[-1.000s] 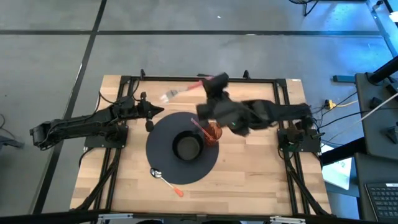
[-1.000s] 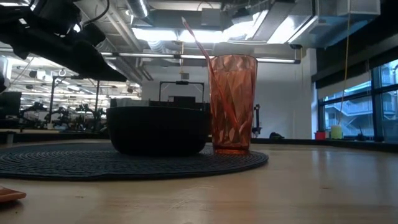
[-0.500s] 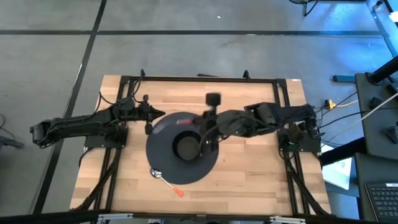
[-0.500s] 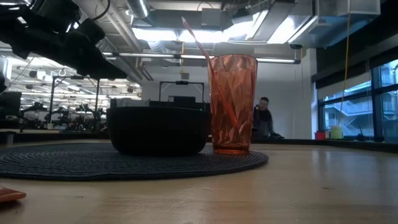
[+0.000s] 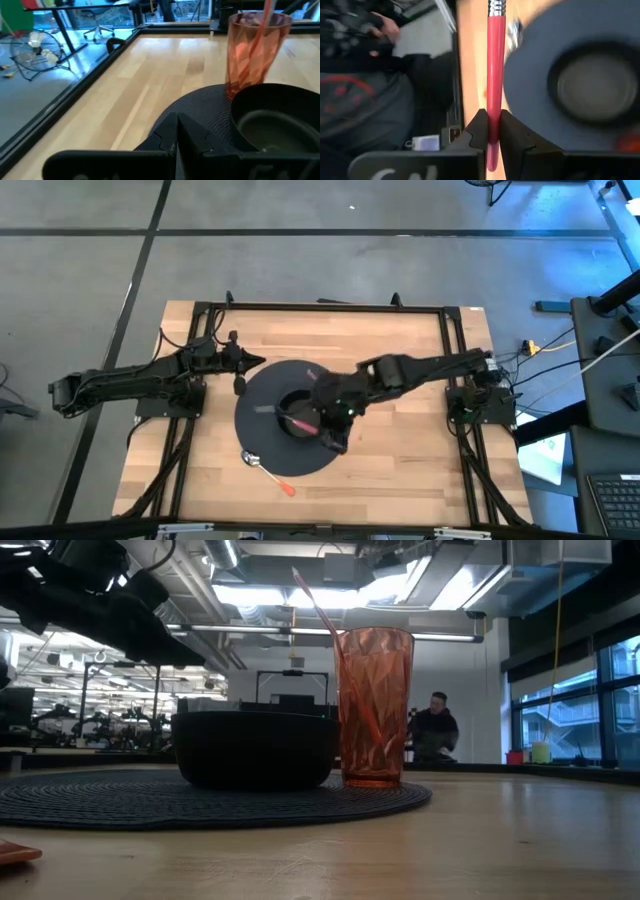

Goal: Pick & Place Utensil
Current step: Put the pink fork into the black bowl

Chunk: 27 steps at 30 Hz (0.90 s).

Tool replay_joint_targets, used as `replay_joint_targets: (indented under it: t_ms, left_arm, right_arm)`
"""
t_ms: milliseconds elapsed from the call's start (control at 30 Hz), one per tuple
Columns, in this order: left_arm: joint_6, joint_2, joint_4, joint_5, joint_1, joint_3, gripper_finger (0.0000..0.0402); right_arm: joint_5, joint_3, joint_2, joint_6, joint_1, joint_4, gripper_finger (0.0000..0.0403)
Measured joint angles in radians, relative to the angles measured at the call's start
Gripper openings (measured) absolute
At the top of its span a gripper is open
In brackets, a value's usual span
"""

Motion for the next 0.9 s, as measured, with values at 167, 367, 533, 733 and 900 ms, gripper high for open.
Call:
replay_joint_targets:
  t_ms: [167, 367, 533, 733, 900]
  left_arm:
    - [0.025, 0.000, 0.006, -0.015, 0.000, 0.000, 0.0004]
    - [0.055, 0.000, 0.016, -0.021, 0.000, 0.000, 0.0004]
    - [0.068, 0.000, 0.037, -0.021, 0.000, 0.000, 0.0004]
    - [0.068, 0.000, 0.080, -0.020, 0.000, 0.000, 0.0004]
    - [0.051, 0.000, 0.077, -0.020, 0.000, 0.000, 0.0004]
  right_arm:
    - [-0.049, -0.116, 0.002, 0.228, 0.042, 0.043, 0.0026]
    - [-0.037, -0.230, 0.002, 0.426, 0.142, 0.146, 0.0026]
    - [-0.016, -0.333, -0.003, 0.580, 0.176, 0.366, 0.0026]
    - [-0.031, -0.438, 0.000, 0.737, 0.164, 0.497, 0.0026]
    - [0.003, -0.499, 0.000, 0.835, 0.124, 0.528, 0.0026]
